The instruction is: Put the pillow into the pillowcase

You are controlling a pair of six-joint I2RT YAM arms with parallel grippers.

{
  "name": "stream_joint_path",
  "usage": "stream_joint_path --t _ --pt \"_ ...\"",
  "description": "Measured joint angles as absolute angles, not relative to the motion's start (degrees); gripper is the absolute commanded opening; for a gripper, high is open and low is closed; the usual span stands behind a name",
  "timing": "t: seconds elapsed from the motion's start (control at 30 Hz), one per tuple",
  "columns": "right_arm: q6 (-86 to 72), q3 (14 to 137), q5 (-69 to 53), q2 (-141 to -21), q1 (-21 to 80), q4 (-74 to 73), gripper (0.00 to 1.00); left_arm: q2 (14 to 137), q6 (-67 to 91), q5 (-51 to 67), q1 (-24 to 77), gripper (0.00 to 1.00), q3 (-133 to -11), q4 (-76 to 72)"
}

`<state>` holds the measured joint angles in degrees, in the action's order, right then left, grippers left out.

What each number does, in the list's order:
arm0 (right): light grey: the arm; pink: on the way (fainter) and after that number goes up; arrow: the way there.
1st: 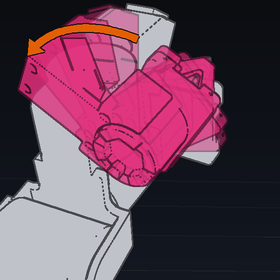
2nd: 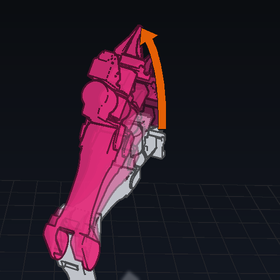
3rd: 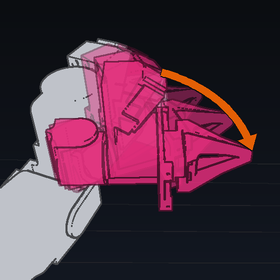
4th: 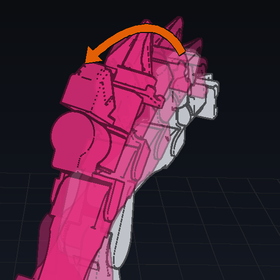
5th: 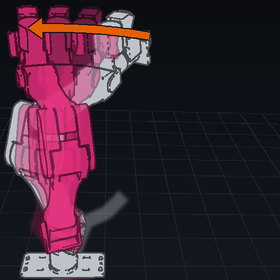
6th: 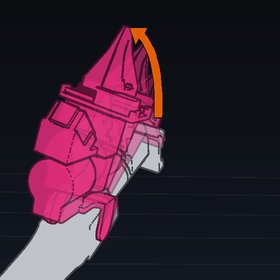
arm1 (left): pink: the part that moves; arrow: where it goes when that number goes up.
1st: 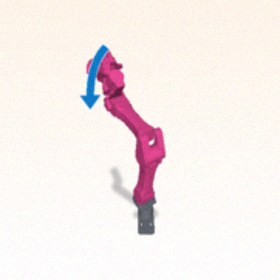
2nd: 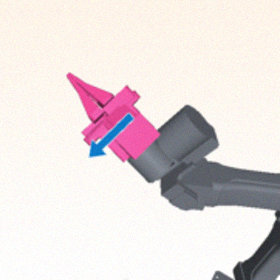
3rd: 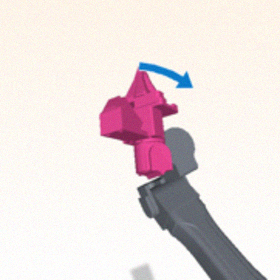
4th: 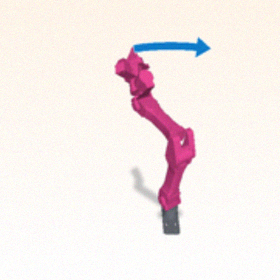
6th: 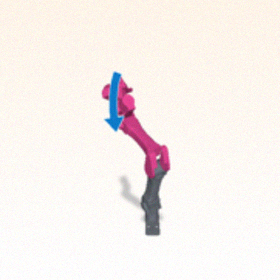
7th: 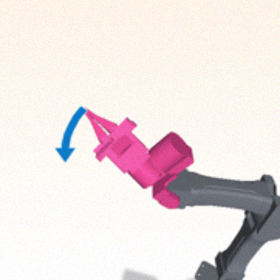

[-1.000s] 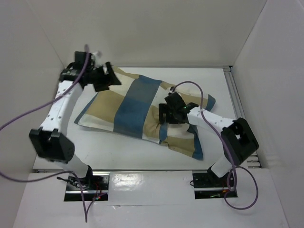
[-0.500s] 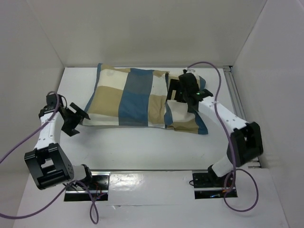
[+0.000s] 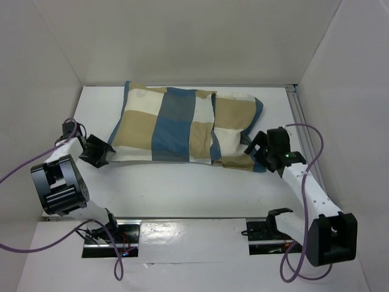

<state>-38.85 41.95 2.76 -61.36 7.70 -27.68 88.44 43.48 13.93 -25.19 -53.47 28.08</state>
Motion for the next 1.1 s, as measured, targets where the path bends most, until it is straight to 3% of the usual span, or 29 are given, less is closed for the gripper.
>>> stream_joint_path --t 0.03,0.07,0.1,0.4,0.73,0.8,0.9,1.03,1.1 --pt "-40.5 40.1 3.1 -59.8 7.1 -28.9 1.00 89.1 43.9 14.5 -25.2 0.33 -53.5 27.8" --pt "-42.0 38.8 3.2 -58.7 6.6 -29.8 1.00 89.4 44.5 14.9 -25.2 0.08 -53.5 27.4" --pt "-43.4 37.7 3.4 -57.9 6.1 -30.3 1.00 89.5 44.9 15.3 -25.2 0.00 -53.5 27.0" --pt "-48.9 31.2 2.2 -60.0 2.3 -28.8 1.00 86.3 46.2 16.6 -25.6 0.00 -56.1 27.0" --pt "-44.2 28.9 -2.5 -67.4 2.3 -17.7 0.99 85.3 46.8 17.5 -28.9 0.00 -62.5 26.1" --pt "-43.0 28.0 -4.6 -67.4 2.4 -14.3 0.91 86.4 46.8 17.5 -29.2 0.00 -63.2 26.2" --pt "-41.7 26.3 -6.6 -67.9 2.9 -9.9 0.72 87.1 46.8 17.5 -29.3 0.00 -63.7 26.1" --pt "-41.3 24.7 -8.7 -68.6 5.9 -6.1 0.65 87.1 46.8 17.5 -29.3 0.00 -63.7 26.1" --pt "-41.3 24.1 -9.0 -68.6 8.6 -5.0 0.55 87.1 46.8 17.5 -29.3 0.00 -63.7 26.1"
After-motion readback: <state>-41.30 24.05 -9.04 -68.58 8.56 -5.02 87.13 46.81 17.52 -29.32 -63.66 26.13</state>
